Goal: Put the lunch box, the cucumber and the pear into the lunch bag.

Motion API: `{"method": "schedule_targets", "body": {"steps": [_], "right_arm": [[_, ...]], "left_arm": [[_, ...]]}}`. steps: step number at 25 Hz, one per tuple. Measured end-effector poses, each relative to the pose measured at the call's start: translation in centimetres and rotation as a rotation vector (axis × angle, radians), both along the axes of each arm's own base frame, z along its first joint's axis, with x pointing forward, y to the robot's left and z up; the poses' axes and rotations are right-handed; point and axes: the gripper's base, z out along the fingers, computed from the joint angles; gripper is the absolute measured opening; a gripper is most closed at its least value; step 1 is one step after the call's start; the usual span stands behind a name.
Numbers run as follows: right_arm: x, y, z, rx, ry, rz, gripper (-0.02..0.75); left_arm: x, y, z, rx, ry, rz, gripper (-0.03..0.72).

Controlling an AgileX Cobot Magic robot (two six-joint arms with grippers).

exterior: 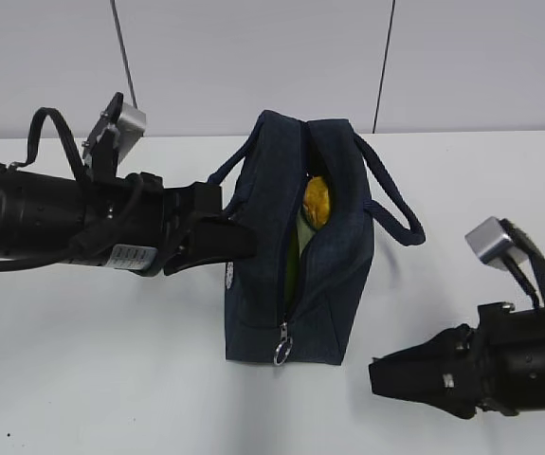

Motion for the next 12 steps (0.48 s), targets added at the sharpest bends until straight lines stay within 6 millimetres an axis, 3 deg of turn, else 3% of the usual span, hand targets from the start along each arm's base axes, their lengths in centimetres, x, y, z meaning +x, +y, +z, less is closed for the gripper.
{"method": "schedule_targets", "body": {"steps": [6,12], "right_arm": [[0.8,0.5,-2.7,0.082,0.127,-0.005,0.213],[1.3,1.4,-2.7,0.166,-0.094,0.197,0.213]], "left_arm": [[0.0,0.0,0.0,-0.001,0.0,-0.001,-0.015],[0.0,0.0,0.0,-0.003,0.001,-0.003,-0.015]]}}
